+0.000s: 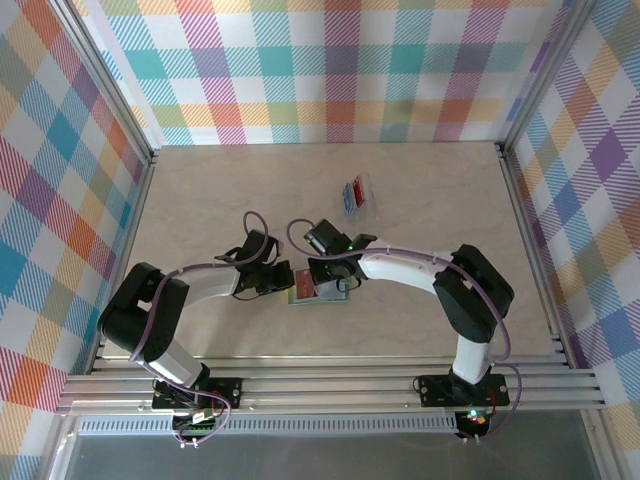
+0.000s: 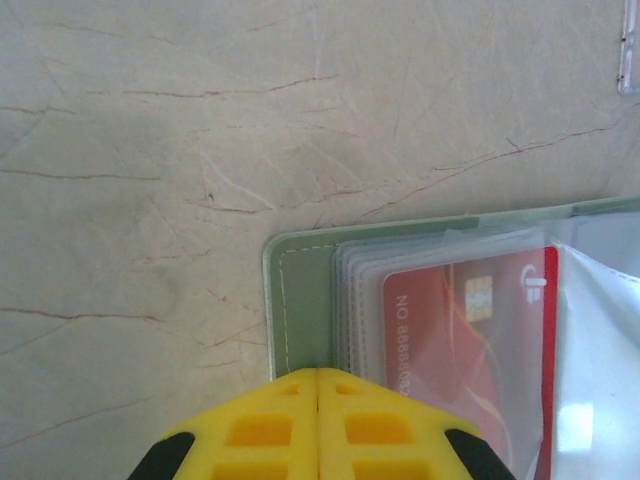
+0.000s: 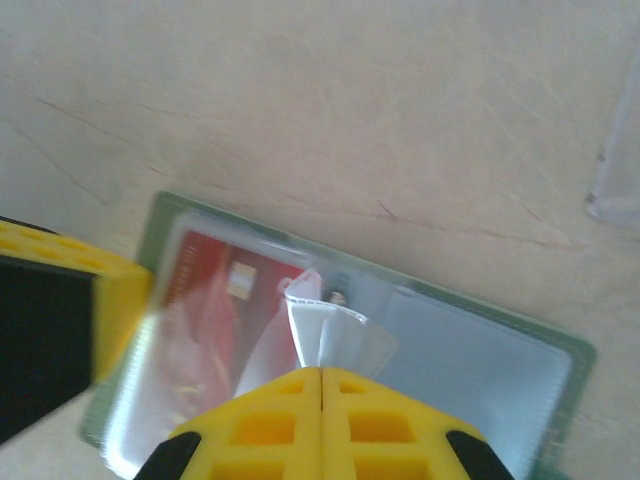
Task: Put the credit cards into the card holder
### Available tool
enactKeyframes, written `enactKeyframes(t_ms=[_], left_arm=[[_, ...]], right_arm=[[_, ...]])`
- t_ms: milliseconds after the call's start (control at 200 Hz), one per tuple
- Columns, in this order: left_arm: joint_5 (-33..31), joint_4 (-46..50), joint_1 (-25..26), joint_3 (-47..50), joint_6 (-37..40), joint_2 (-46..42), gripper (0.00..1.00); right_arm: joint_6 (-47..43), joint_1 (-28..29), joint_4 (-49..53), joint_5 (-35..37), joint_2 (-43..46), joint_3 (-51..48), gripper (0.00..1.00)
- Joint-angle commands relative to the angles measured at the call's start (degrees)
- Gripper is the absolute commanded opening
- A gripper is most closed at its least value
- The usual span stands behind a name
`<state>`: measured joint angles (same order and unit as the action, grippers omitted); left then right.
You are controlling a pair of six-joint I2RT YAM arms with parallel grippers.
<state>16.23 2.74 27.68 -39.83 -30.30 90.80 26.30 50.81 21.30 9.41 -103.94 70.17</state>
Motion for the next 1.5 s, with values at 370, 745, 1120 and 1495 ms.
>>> enactKeyframes(t_ms=[370, 745, 1120, 1495], left_arm=[[2.37, 0.43, 0.85, 1.87, -1.73, 2.89, 0.07], [2.62, 0.33, 0.79, 1.82, -1.85, 3.11, 0.07], [3.02, 0.16, 0.79, 1.82, -1.78, 3.21, 0.07], [3.84, -0.01, 0.10, 2.54, -1.86, 0.31, 0.07]], right_arm=[[4.02, -1.20, -6.05, -18.53, -3.09, 1.50, 0.36], [3.65, 1.28, -3.21, -10.07, 3.42, -5.72, 0.51], [3.26, 1.40, -0.88, -2.53, 2.90, -7.89, 0.58], [1.22, 1.40, -7.15, -10.16, 0.18, -5.29, 0.40]])
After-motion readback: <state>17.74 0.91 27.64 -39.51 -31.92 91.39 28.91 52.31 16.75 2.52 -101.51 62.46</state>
